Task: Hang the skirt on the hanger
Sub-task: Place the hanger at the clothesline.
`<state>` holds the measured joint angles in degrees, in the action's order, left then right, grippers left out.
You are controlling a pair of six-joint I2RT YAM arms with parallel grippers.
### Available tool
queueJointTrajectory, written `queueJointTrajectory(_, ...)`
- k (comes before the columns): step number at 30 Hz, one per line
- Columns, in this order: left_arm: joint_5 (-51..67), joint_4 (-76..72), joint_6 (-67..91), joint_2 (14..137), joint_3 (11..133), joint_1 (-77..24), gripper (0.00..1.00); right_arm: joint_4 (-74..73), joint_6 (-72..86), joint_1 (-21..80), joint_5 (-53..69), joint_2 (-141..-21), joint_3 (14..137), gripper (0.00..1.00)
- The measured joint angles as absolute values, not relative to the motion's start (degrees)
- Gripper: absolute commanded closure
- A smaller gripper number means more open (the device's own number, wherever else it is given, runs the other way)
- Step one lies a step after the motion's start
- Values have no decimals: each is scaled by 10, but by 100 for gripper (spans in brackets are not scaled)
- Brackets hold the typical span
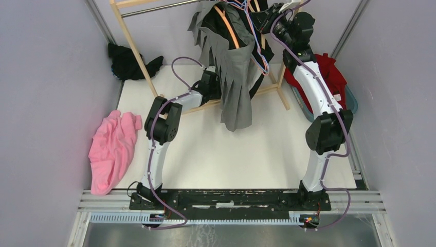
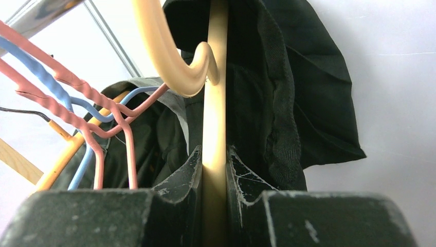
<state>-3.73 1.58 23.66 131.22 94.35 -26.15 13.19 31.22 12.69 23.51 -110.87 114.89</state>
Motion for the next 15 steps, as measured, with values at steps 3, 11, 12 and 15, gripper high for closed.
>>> queueJointTrajectory(3,-37,16,237,1309,940,-262,58,108,304,131,241,-1127,1181,97)
queueJointTrajectory(11,-37,23,237,1273,900,-261,51,51,256,135,230,-1093,1155,60)
queueJointTrajectory(12,-37,30,237,1263,891,-261,50,45,250,135,227,-1081,1142,57)
queueJointTrajectory(15,-38,50,237,1229,862,-261,48,12,230,135,218,-1044,1110,49)
